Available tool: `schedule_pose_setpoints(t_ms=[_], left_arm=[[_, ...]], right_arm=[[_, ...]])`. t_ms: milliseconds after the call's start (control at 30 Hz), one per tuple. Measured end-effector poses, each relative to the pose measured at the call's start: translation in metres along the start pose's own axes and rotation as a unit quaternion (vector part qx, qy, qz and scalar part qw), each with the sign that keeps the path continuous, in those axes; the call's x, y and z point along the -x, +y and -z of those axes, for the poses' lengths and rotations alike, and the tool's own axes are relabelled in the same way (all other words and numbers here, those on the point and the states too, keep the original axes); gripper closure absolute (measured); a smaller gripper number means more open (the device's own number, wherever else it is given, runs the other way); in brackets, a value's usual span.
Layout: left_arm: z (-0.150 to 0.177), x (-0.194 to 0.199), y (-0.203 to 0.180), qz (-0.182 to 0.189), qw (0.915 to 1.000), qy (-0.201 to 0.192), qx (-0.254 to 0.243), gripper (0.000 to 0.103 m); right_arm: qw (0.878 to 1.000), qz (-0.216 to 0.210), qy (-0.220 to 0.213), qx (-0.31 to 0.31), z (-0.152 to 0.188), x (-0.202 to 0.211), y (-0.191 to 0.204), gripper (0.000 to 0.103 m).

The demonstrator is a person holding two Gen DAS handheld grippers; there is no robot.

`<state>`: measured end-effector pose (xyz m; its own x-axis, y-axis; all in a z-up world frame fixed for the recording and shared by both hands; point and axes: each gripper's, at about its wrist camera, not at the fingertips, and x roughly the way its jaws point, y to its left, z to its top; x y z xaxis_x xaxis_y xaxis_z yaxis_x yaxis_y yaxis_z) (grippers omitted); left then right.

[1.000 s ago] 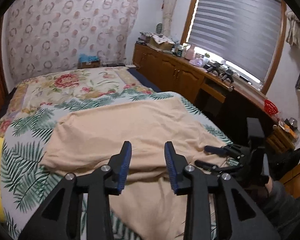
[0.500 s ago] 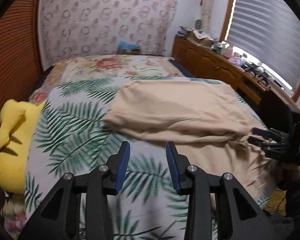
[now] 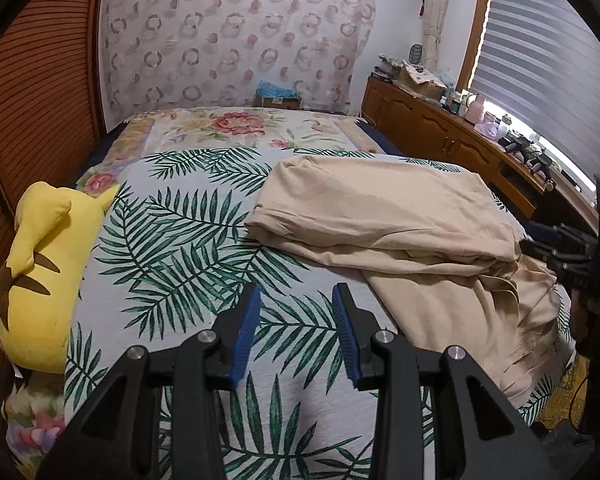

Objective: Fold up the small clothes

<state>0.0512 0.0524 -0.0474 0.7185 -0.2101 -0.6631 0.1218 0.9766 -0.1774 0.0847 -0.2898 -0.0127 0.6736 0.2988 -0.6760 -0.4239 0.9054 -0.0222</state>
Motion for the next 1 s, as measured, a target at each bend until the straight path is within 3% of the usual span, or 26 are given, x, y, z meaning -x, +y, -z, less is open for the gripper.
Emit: schedule_pose_setpoints(t_ms=[400,767,1000], left_arm=[[-0.001,0.006,0.008,-0.008,0.9999,-0.011,0.003,0.067],[0.003,0.007,0.019,-0.011,0.9998,-0.014,0.010,0.067],[0.005,0.008,0.024,-0.013,0.9997,-0.015,0.014,0.067]], right_arm=[[0.993,-0.078,-0.005,0.089,-0.061,-0.026,0.070,0.038],[0.974,-0.159,0.061,0.148,-0.093,-0.094,0.142,0.038],[0.963,-0.177,0.107,0.173,-0.100,-0.134,0.170,0.038]])
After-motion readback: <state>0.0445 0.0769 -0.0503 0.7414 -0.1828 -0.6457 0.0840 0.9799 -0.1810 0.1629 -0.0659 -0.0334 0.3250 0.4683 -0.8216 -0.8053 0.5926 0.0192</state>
